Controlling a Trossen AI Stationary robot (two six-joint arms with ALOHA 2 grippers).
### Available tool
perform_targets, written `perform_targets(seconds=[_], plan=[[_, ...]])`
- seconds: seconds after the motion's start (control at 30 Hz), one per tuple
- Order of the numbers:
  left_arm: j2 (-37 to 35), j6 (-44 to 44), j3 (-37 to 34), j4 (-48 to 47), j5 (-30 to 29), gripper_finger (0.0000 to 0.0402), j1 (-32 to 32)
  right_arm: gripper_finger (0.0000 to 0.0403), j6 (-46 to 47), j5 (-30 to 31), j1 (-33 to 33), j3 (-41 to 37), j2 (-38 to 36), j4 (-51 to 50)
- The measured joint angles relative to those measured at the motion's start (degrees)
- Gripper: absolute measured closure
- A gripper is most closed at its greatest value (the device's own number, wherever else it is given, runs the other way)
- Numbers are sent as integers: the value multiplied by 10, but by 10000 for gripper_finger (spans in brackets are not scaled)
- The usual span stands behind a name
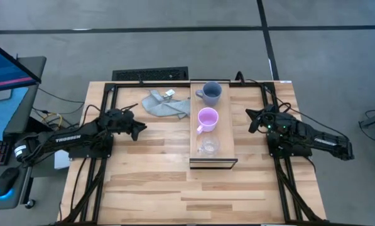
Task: Stack small to large cups/mugs on shelf
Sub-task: Return to Home Position
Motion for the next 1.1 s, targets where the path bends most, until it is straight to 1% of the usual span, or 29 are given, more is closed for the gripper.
perform_targets(seconds=[0.1, 0.2, 1.1], plan=[[0, -1, 0, -29, 0, 299, 0, 377, -12, -1, 0, 0, 0, 0], [0, -1, 0, -28, 2, 299, 0, 377, -23, -2, 0, 0, 0, 0], [0, -2, 0, -28, -4, 299, 0, 377, -24, 0, 0, 0, 0, 1]])
